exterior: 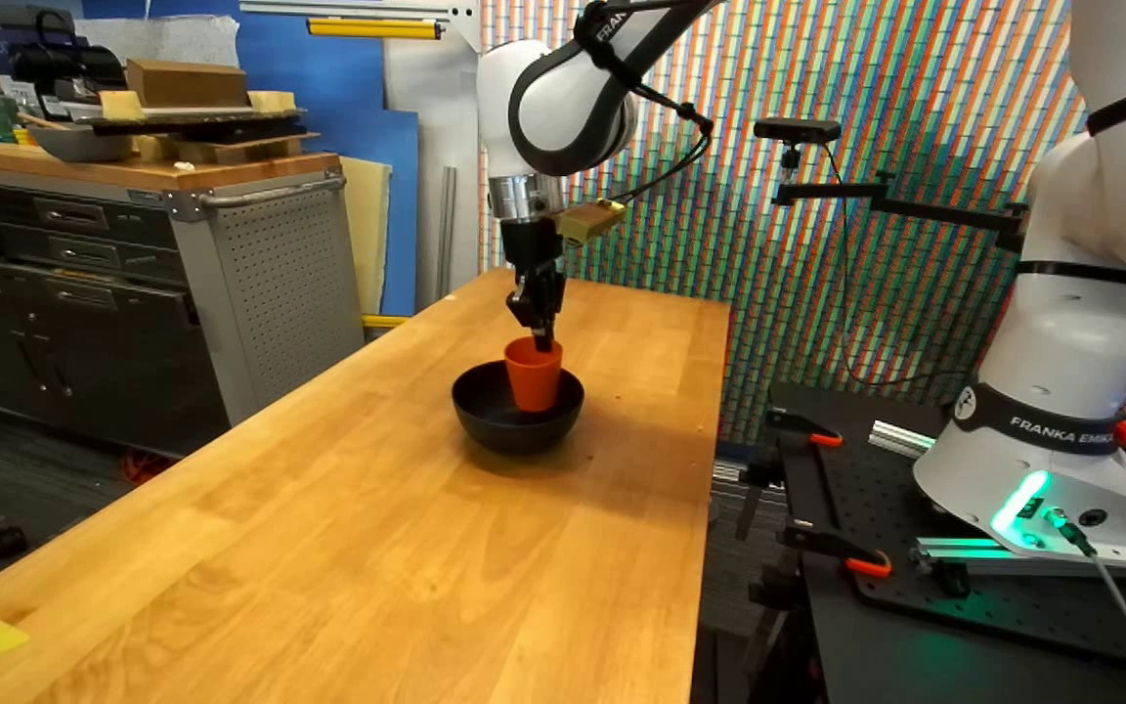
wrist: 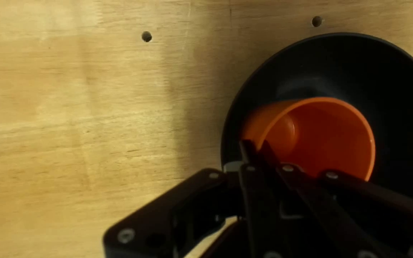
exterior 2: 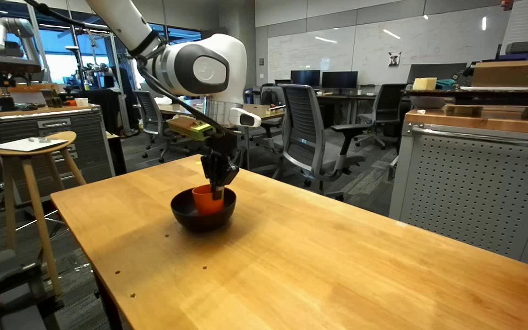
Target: Put the cup in the bowl
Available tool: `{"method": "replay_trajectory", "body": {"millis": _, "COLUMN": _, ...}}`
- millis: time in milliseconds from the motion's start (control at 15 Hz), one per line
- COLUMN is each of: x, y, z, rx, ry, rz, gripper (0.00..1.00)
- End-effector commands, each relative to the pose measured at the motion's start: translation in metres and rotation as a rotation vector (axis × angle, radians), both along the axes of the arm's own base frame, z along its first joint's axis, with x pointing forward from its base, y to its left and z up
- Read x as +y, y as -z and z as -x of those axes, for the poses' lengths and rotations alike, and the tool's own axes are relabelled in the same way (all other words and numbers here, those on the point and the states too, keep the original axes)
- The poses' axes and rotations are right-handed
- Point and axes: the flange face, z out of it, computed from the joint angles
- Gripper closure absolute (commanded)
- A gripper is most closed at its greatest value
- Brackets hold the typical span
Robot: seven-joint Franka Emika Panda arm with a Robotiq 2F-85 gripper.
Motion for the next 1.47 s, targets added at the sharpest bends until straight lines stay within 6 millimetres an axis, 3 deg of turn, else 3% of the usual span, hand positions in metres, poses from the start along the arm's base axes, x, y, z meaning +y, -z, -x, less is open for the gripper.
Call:
{"method": "replay_trajectory", "body": {"millis": 0, "x": 0.014, "y": 0.006, "z": -0.008, "rx": 0.017, "ry": -0.013, "rz": -0.049, "gripper": 0.99}}
{"method": "replay_trajectory", "body": {"millis": 267, "x": 0.024, "y": 0.018, "z": -0.01, "rx": 0.024, "ry": -0.02, "rz": -0.061, "gripper": 0.99}}
{"method": "replay_trajectory", "body": {"millis": 333, "x": 0.025, "y": 0.019, "z": -0.01, "rx": 0.028, "ry": -0.02, "rz": -0.06, "gripper": 0.7}}
{"method": "replay_trajectory", "body": {"millis": 400, "x": 0.025, "y": 0.02, "z": -0.011, "rx": 0.028, "ry": -0.021, "rz": -0.063, "gripper": 0.69}}
{"method": "replay_trajectory", "body": {"millis": 600, "x": 0.024, "y": 0.013, "z": -0.011, "rx": 0.021, "ry": -0.026, "rz": -0.048, "gripper": 0.48}}
{"method": "replay_trajectory", "body": {"millis": 1000, "x": 0.012, "y": -0.045, "z": -0.004, "rx": -0.032, "ry": -0.037, "rz": -0.004, "gripper": 0.02}}
{"method": "replay_trajectory", "body": {"millis": 1400, "x": -0.009, "y": -0.104, "z": 0.013, "rx": 0.025, "ry": 0.007, "rz": 0.033, "gripper": 0.0}}
